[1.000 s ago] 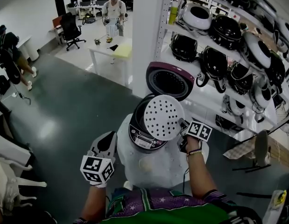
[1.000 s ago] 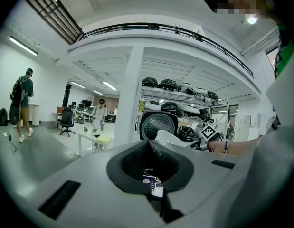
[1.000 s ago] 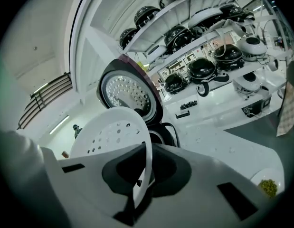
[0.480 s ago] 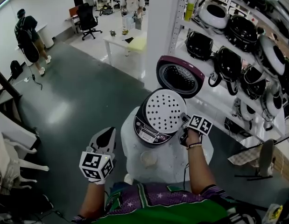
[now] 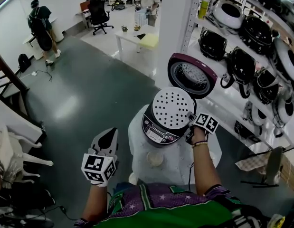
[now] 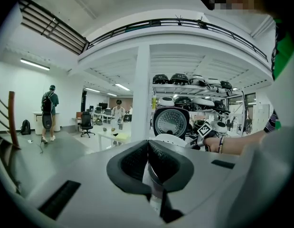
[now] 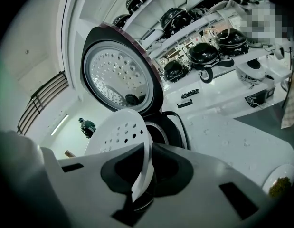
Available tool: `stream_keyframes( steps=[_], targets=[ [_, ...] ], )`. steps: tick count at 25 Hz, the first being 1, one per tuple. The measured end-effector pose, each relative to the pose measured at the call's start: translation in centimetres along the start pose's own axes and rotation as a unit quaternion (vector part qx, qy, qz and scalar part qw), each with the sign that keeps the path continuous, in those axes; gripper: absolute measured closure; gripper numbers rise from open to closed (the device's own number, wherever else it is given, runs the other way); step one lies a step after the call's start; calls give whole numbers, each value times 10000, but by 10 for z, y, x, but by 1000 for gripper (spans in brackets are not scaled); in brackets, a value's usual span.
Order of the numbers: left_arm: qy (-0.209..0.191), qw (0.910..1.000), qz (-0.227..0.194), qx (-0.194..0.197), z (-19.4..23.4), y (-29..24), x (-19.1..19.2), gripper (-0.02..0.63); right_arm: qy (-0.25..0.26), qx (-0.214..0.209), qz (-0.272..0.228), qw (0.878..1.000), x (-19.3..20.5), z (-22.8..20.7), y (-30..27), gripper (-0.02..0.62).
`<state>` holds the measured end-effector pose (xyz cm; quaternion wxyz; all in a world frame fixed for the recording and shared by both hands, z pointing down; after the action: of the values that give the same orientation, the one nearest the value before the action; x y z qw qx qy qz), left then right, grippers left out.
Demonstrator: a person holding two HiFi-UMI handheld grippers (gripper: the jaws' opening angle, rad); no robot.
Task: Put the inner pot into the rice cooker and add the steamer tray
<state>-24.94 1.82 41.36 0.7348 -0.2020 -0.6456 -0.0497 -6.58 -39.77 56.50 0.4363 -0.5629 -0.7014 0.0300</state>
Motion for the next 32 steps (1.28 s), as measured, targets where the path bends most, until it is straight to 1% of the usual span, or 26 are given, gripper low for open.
stream_keyframes(
  steps=[5, 9, 11, 14, 21, 26, 28, 30, 32],
  targets=[
    [-12, 10000, 29, -11, 1, -1, 4, 583, -45, 11, 85, 10000, 5, -2, -6, 537],
    [-7, 10000, 44, 4, 3, -2, 4, 583, -20, 96, 85, 9999, 5, -6, -7, 509],
    [10, 10000, 42, 8, 6, -2, 5, 583, -8, 94, 105, 9999, 5, -7, -7, 508],
    [45, 10000, 28, 47, 12, -3, 6, 583, 126, 140, 148, 9997, 7, -3, -8, 503],
    [43, 9996, -31, 292, 14, -11, 4, 583, 486, 190, 303, 9982, 13, -2, 0, 486],
    [75, 9985, -111, 523, 12, -17, -6, 583, 413, 107, 478, 9979, 15, -3, 10, 476],
    [43, 9980, -144, 621, 11, -18, -11, 583, 468, 185, 544, 9972, 16, -2, 17, 492],
    [26, 9973, -178, 715, 13, -18, -12, 583, 573, 319, 555, 9963, 19, -2, 24, 488],
    [35, 9964, -210, 816, 18, -17, -10, 583, 586, 359, 472, 9965, 23, 0, 32, 488]
  ],
)
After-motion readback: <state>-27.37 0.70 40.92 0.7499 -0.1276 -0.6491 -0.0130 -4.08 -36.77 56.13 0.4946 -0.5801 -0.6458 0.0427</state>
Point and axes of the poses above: the fingertips, and each gripper's own axes: y backward along the fingers, z to its left, x out of its underside, the point moved 10 cm from there along y, backward along the fingers
